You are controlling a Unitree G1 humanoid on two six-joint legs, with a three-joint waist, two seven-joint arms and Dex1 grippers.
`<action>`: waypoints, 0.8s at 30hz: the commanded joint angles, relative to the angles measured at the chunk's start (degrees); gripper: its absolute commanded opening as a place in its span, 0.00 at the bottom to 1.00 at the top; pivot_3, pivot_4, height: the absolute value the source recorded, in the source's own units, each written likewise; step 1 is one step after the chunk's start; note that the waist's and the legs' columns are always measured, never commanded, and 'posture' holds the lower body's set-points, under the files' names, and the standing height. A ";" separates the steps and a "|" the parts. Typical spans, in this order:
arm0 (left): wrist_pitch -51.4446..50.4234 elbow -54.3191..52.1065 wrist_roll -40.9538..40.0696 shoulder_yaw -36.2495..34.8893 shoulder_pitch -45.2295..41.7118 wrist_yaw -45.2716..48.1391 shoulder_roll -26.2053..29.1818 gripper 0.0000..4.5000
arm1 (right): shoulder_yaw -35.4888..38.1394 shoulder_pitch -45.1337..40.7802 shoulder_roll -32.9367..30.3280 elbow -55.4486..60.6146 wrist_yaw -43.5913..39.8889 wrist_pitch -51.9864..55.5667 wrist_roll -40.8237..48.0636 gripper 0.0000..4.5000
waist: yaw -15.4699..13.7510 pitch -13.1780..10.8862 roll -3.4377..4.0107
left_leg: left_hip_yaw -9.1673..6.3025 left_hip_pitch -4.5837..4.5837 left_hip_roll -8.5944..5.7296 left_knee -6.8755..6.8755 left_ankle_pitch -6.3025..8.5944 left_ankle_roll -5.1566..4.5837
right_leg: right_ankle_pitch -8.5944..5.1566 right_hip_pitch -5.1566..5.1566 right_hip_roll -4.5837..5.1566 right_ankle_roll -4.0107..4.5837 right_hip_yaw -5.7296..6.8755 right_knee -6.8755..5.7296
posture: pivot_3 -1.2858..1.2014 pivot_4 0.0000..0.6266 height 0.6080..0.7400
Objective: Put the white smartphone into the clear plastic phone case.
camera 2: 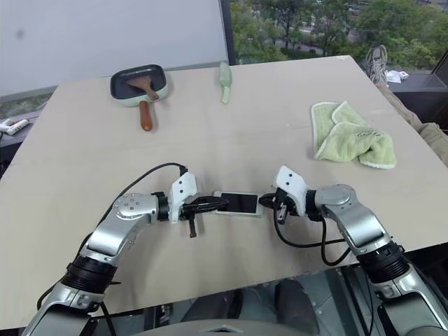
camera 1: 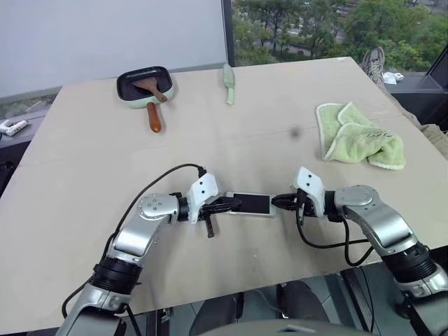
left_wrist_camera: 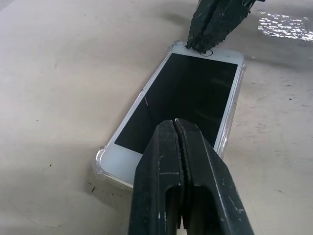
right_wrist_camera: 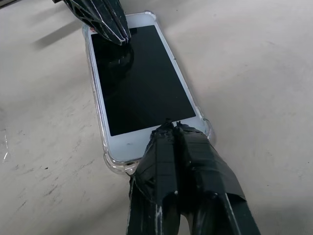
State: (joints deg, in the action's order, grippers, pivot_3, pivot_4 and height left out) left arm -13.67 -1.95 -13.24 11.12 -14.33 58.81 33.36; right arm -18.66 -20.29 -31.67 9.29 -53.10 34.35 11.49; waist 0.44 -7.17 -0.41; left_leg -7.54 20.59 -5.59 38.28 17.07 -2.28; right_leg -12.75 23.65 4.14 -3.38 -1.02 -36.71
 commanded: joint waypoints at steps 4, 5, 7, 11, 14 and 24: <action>-0.03 -1.43 -0.13 -1.07 0.73 -0.24 0.77 0.00 | -5.90 2.97 -2.31 -0.92 -1.81 5.93 -1.88 0.01 | -0.01 0.02 0.00 | -0.01 0.01 0.00 0.00 0.00 0.00 | 0.00 0.00 0.00 0.00 0.01 0.00 | 0.52 0.24 1.00; 0.00 -1.39 -0.10 -1.03 0.70 -0.24 0.74 0.00 | -6.02 3.13 -2.83 0.06 -2.49 6.03 -1.48 0.01 | -0.01 0.01 0.01 | -0.01 0.01 0.00 0.00 0.00 0.00 | 0.00 0.00 0.00 0.00 0.01 0.00 | 0.52 0.24 1.00; 0.04 -1.35 -0.09 -1.00 0.68 -0.23 0.70 0.00 | -6.16 3.32 -3.49 1.29 -3.08 6.43 -0.88 0.01 | -0.18 0.01 0.01 | -0.02 0.03 0.00 -0.01 0.00 0.00 | 0.00 0.01 0.01 0.00 0.02 0.03 | 0.52 0.24 1.00; 0.08 -1.15 -0.05 -0.85 0.53 -0.30 0.45 0.00 | -6.46 3.55 -4.79 3.40 -4.58 7.15 0.47 0.01 | -0.59 0.00 0.02 | -0.05 0.09 0.00 -0.05 0.01 -0.01 | 0.00 0.01 0.02 -0.01 0.05 0.14 | 0.52 0.24 1.00; 0.08 -1.15 0.01 -0.76 0.48 -0.37 0.35 0.00 | -6.64 3.55 -5.03 3.46 -4.82 7.15 0.61 0.01 | -0.97 0.00 0.02 | -0.07 0.11 0.00 -0.11 0.02 -0.02 | 0.00 0.01 0.01 -0.01 0.08 0.25 | 0.52 0.24 1.00; -0.13 -1.37 -0.05 -0.86 0.72 -0.58 0.40 0.00 | -6.71 3.96 -5.07 4.48 -7.16 5.18 1.58 0.01 | -1.11 -0.01 0.04 | -0.09 0.12 0.02 -0.17 0.01 -0.01 | 0.00 0.01 0.00 0.00 0.09 0.32 | 0.52 0.24 1.00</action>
State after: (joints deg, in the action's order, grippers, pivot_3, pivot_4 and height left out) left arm -13.69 -2.11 -13.15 11.03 -13.82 58.41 33.43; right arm -21.33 -18.70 -35.93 15.78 -59.03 37.82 13.91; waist -0.68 -7.18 -0.37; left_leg -7.63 20.71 -5.57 38.10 17.09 -2.29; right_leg -12.76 23.66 4.14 -3.39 -0.92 -36.39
